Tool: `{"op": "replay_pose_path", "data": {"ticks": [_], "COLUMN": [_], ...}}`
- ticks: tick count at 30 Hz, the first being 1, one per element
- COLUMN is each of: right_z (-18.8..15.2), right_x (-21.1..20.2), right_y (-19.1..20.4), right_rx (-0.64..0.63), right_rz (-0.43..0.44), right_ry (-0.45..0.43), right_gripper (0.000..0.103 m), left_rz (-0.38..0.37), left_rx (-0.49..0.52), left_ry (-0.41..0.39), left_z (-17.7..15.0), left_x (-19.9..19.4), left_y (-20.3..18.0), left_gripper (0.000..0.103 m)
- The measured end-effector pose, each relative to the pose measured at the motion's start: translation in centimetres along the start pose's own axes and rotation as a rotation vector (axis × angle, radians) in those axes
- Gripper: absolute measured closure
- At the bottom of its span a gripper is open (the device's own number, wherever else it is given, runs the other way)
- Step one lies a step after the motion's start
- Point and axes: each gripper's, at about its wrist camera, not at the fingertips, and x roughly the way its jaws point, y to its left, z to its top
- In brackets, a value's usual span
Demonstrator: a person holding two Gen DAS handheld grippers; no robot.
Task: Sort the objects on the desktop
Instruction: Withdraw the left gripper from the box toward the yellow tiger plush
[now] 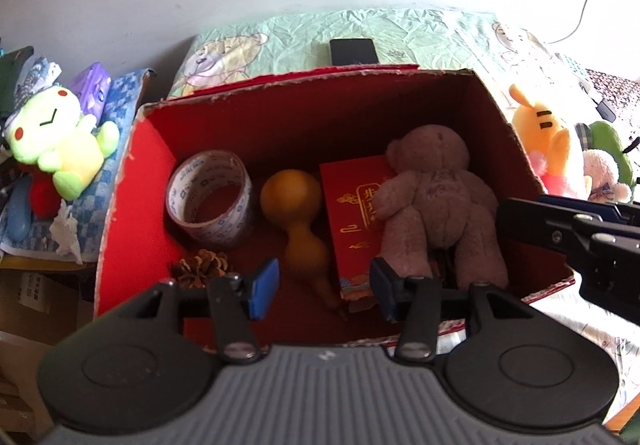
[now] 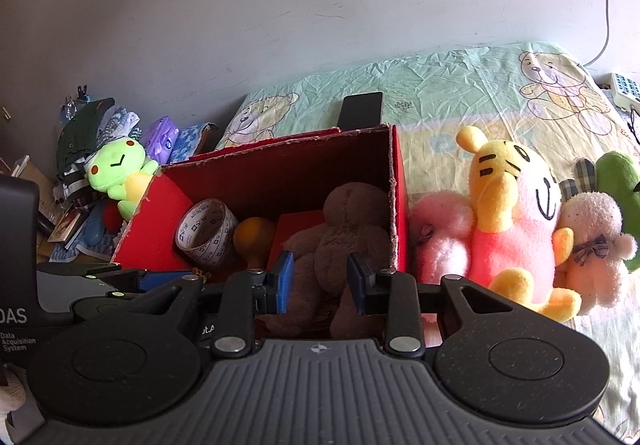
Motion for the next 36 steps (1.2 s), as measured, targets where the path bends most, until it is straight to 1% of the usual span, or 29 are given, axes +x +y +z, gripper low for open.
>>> {"op": "replay_pose_path", "data": {"ticks": [3,4,6,8,15,22,26,30,36], "right_z": [-0.3,-0.3,-0.4,-0.5,-0.8,-0.9,-1.0,-0.6,0.0], "right_x": [0.3,0.3,0.6,0.9,1.2,1.0,0.1,-0.5,-1.4], "right_y": [0.4,0.5,0.5,0.4,0.5,0.0,-0.6,-0.9,-2.5], "right_rx": [-0.010,-0.010,-0.004,0.006,0.022,0.030,0.038,-0.002,-0.024], "right_rz": [0.019,0.019,0.015,0.014,0.009,0.012,0.061,0.079,0.126], "right_ry": [0.015,0.017,0.024,0.036,0.046,0.041,0.017,0.002,-0.006], "right_gripper": [0.070,0.070,0.070,0.070,0.070,0.070,0.069,0.069,0.069], "left_rz": [0.008,0.014,0.034,0.049,0.061,0.080,0.102,0.126,0.195], "left_rx": [-0.029,-0.036,-0.041,-0.041,-0.048,-0.039,-0.030,-0.036,-0.059], "left_ry": [0.012,0.014,0.016,0.018,0.022,0.001,-0.011,-0.025,-0.053], "left_z": [-0.1,-0.1,-0.3,-0.5,-0.9,-0.8,-0.5,-0.3,0.2], "left_x": [0.4,0.5,0.7,0.8,1.0,0.9,0.7,0.1,-0.9], "left_y": [0.9,1.1,1.2,1.2,1.2,0.7,0.1,-0.7,-2.0], "left_gripper": [0.050,0.049,0.043,0.041,0.040,0.040,0.040,0.040,0.040]}}
